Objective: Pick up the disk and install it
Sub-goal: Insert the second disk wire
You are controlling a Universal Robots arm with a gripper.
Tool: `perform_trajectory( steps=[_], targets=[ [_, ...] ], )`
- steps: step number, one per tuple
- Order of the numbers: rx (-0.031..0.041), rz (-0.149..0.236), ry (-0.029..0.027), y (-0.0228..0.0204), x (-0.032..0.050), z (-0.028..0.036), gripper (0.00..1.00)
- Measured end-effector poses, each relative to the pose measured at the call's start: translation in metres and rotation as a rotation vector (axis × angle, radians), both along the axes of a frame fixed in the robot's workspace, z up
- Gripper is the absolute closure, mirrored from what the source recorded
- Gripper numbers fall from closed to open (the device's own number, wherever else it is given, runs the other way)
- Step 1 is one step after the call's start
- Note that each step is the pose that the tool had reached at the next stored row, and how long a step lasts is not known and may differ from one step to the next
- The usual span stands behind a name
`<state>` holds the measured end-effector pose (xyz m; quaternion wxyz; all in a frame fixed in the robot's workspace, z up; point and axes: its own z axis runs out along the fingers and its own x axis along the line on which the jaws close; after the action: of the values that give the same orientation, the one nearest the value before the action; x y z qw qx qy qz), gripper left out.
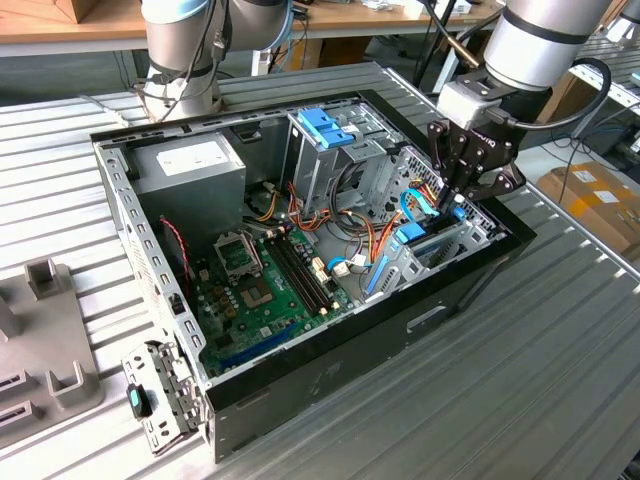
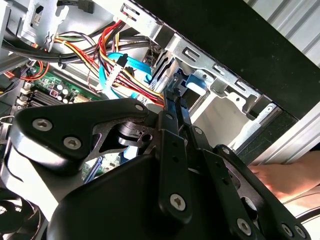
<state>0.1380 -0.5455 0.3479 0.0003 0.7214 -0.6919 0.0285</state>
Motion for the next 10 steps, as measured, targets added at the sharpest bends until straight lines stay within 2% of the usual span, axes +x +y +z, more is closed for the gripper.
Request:
perform_trajectory(
  steps=[10],
  targets=[
    [-0.0001, 0.0, 0.0, -0.0007, 0.0, -0.0009, 0.84]
  ],
)
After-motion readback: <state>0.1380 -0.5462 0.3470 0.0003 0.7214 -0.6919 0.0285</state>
